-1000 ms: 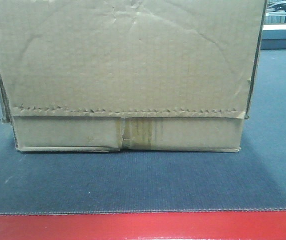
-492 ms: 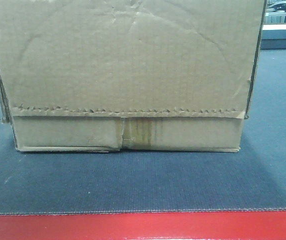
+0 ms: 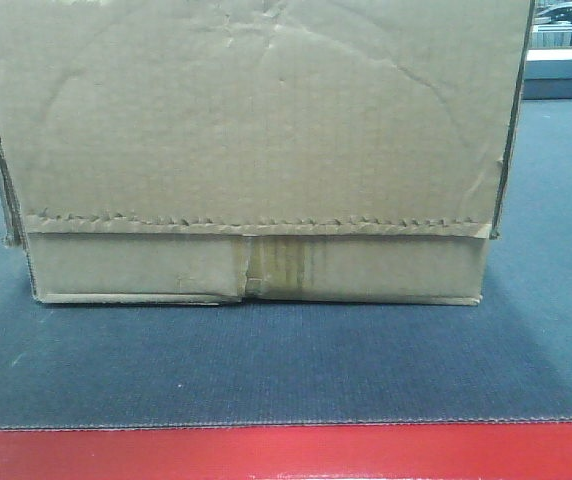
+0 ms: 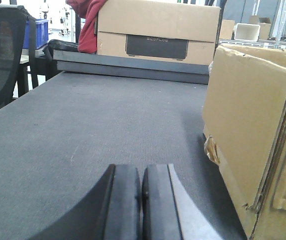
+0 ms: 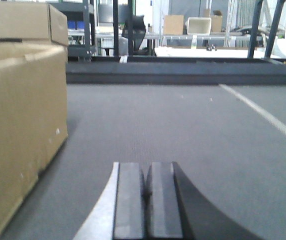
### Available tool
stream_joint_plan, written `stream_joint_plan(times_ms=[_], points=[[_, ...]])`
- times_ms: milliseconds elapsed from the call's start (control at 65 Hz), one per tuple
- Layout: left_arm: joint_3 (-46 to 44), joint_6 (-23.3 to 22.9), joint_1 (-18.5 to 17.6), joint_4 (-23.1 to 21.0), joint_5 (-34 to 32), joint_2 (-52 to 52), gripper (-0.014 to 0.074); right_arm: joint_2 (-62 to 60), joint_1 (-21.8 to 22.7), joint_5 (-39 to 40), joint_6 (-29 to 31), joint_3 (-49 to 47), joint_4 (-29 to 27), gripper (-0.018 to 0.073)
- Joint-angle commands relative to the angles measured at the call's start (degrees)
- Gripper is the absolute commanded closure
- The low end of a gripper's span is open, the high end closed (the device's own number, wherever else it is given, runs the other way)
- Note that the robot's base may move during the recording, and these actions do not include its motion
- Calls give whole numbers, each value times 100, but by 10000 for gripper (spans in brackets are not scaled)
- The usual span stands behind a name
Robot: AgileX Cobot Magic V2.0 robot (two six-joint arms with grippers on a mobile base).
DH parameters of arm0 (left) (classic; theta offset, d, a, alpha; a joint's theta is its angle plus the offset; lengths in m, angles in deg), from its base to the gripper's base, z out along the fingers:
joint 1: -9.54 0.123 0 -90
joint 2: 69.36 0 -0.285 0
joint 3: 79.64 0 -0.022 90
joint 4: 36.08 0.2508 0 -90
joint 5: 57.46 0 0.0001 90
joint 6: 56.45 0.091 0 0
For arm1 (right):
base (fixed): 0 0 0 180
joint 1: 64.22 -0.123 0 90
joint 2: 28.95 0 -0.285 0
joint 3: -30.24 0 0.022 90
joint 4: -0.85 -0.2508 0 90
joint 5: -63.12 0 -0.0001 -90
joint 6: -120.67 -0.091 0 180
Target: Grab carton from right shelf to conveyor
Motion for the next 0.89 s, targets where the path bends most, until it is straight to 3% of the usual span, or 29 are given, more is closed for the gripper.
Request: stream_joint_plan(times_ms=[0,46,877], points=[[-9,2,20,0,-105,-26,584,-48,-3,516,58,134,-35,637],[-9,2,20,0,-105,-26,584,-48,-3,233,58,134,-35,637],[-9,2,20,0,-105,-26,584,-48,-3,261,58,134,-35,637]])
